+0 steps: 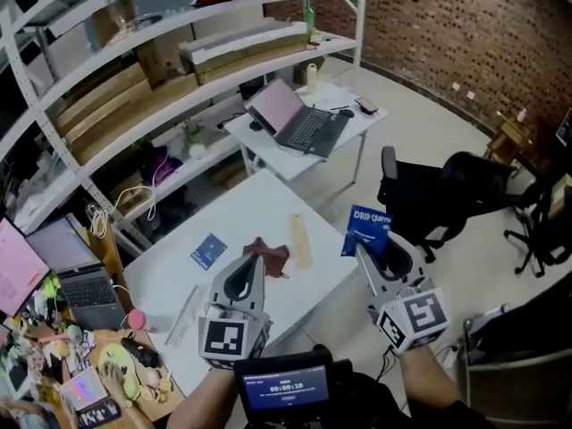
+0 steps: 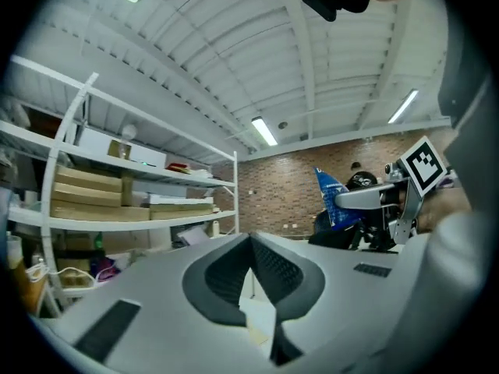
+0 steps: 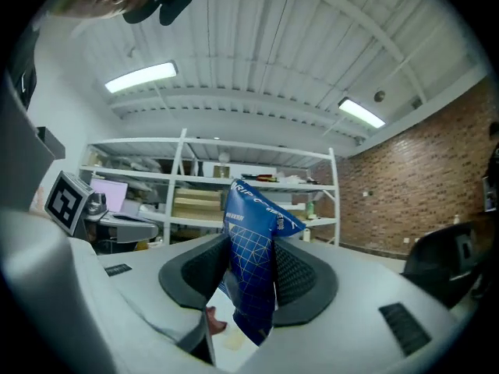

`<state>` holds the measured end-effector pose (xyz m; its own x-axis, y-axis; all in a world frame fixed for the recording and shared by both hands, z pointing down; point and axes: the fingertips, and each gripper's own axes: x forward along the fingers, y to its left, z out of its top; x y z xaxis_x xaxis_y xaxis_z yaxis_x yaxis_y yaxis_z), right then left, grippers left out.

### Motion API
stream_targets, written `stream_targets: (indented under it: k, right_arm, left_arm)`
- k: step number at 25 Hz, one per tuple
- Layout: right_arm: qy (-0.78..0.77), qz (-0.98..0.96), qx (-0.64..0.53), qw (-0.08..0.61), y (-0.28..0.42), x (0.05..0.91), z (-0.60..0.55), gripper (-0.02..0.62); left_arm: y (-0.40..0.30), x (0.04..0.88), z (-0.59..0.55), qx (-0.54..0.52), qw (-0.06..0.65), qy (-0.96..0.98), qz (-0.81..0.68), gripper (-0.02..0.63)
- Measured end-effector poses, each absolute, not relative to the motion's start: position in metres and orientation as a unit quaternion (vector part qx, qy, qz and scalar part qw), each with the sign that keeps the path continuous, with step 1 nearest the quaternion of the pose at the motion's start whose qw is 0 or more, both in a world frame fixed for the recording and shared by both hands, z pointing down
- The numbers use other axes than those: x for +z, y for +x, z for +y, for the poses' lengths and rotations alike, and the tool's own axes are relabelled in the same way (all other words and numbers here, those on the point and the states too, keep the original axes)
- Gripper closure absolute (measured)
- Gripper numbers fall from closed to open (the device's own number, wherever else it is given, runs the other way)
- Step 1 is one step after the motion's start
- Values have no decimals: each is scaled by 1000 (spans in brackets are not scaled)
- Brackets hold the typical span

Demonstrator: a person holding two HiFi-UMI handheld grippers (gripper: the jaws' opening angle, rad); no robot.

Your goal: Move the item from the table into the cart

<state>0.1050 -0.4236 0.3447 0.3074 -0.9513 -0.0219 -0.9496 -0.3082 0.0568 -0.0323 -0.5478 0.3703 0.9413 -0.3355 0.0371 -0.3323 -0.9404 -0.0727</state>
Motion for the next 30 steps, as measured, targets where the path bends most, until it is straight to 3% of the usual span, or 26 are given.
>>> stream_targets:
  k: [8, 17, 23, 30]
  right_arm:
    - [920, -391, -29, 23, 202, 341, -152, 440]
    - [979, -201, -19, 33, 275, 337, 222, 440]
    - [999, -36, -26, 8, 283, 331, 453, 440]
    - [985, 167, -35, 10, 272, 330, 620, 440]
  left_arm:
    - [139, 372, -323, -11, 28, -998, -62, 598]
    - [308, 354, 60, 10, 20, -962, -271, 598]
    - [362, 342, 299, 11, 31, -909, -416, 598]
    - [405, 343, 483, 18, 29, -816, -577, 599]
